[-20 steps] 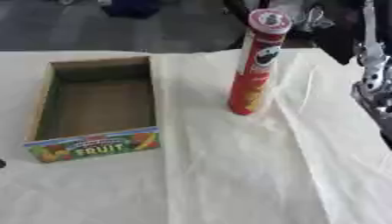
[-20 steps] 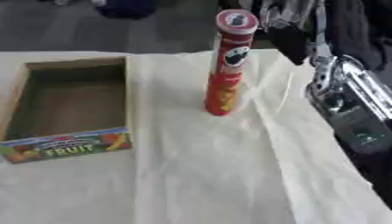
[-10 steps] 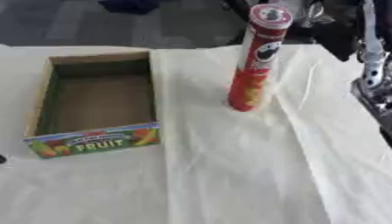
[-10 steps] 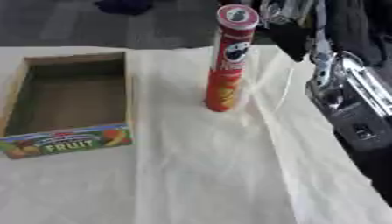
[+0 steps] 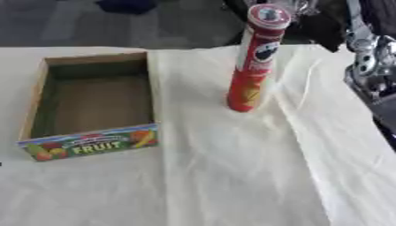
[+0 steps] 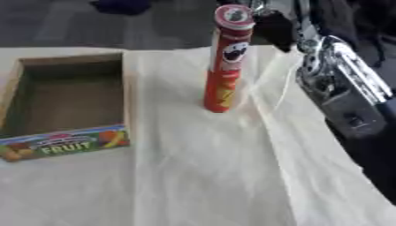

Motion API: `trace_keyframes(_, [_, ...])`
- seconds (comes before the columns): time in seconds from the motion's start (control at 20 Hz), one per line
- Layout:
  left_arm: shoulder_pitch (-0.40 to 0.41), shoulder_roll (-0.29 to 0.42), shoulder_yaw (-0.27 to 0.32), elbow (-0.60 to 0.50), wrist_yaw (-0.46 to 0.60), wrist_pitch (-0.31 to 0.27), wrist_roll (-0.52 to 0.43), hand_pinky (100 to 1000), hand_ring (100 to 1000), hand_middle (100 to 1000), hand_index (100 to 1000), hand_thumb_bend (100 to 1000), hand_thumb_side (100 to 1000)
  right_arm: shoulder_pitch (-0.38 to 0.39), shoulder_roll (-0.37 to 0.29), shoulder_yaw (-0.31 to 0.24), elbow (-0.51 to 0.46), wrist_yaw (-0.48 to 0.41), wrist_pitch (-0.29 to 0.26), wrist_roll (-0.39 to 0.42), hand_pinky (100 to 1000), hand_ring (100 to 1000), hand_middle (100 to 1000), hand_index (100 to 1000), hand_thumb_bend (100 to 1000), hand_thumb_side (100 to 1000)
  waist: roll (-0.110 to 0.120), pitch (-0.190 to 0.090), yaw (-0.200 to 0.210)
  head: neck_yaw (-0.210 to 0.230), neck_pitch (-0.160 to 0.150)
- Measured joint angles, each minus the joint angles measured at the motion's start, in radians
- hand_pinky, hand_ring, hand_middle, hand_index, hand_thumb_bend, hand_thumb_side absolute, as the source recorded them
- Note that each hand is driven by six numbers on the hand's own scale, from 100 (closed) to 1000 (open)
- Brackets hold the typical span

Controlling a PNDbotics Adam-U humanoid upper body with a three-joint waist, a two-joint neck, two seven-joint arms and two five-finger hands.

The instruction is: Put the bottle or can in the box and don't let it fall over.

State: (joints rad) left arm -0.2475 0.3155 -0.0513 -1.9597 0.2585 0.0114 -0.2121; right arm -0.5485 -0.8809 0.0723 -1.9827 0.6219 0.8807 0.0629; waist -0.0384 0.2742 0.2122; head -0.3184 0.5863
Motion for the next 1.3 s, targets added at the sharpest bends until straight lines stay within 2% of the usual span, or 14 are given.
trace_keyframes(0.1, [0.001, 0.0, 0.0, 0.0, 0.0, 0.001, -0.001, 537, 877, 852, 815, 156, 792, -0.016, -0.007, 0.005, 0.0, 0.025, 0.015, 0.055, 769, 947, 962, 983, 100, 931, -0.001, 0.0, 0.0, 0.0, 0.0])
trace_keyframes(0.35, [0.002, 0.0, 0.0, 0.001, -0.003, 0.002, -0.002, 537, 877, 852, 815, 158, 794, -0.062, -0.014, 0.011, 0.001, 0.128, 0.02, 0.198, 793, 959, 972, 992, 100, 993, -0.002, 0.0, -0.003, 0.005, 0.001])
trace_keyframes(0.55, [0.002, 0.0, -0.001, 0.003, -0.003, 0.004, -0.005, 536, 878, 852, 816, 157, 796, -0.104, -0.01, 0.025, 0.026, 0.221, 0.01, 0.28, 806, 965, 978, 994, 100, 986, -0.003, -0.001, -0.003, 0.007, 0.001])
trace_keyframes(0.95, [0.003, 0.0, -0.003, 0.006, -0.003, 0.007, -0.007, 535, 878, 851, 815, 164, 801, -0.155, 0.035, 0.068, 0.088, 0.373, -0.04, 0.341, 824, 966, 971, 976, 100, 1000, -0.008, -0.001, -0.001, 0.007, 0.001])
trace_keyframes(1.3, [0.003, 0.0, -0.006, 0.006, -0.003, 0.01, -0.011, 535, 878, 851, 815, 166, 804, -0.194, 0.069, 0.096, 0.105, 0.431, -0.075, 0.375, 822, 965, 976, 979, 100, 1000, -0.013, -0.001, 0.001, 0.007, 0.001])
